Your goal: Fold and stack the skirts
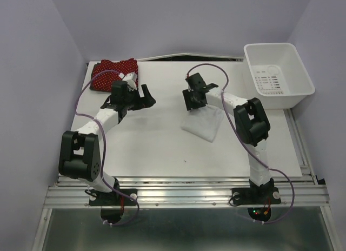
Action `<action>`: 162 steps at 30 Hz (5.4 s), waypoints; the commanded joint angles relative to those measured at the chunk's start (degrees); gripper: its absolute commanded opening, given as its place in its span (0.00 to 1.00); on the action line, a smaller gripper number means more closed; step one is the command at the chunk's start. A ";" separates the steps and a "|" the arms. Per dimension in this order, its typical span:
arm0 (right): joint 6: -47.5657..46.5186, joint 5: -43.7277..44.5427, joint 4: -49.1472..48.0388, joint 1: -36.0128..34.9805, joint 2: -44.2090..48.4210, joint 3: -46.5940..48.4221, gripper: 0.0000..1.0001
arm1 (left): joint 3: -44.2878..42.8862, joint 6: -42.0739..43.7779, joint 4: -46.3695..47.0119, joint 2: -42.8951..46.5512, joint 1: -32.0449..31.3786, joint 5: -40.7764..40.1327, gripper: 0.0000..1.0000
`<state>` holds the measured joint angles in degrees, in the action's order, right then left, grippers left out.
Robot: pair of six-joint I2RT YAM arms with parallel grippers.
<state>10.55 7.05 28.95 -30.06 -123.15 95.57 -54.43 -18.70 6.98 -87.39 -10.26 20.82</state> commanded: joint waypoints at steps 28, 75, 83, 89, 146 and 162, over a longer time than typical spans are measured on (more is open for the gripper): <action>14.24 -30.60 0.93 2.55 1.77 3.04 0.01 | 18.84 -25.41 48.47 -13.67 -9.69 20.58 0.83; 6.68 13.08 4.71 -9.49 -4.90 6.12 0.53 | 23.85 -9.16 25.19 13.48 0.15 20.84 0.90; 7.56 11.42 4.80 -9.49 -10.44 1.38 0.31 | 24.29 -9.16 24.04 14.18 0.24 19.96 0.90; 8.26 5.18 5.33 -7.73 -12.29 3.48 0.01 | 24.38 -9.78 24.22 11.55 -0.28 19.18 0.90; 32.17 -24.89 -4.08 2.99 -3.94 6.29 0.01 | 5.58 -31.32 50.77 -29.58 -16.02 12.41 0.59; 19.79 -16.02 -4.16 12.92 5.72 9.28 1.00 | -15.06 3.64 5.00 -24.14 -13.39 -5.77 0.13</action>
<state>35.64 -14.22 26.44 -22.46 -124.29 101.27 -59.35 -33.50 30.72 -115.63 -25.65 26.24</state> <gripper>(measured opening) 0.997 0.201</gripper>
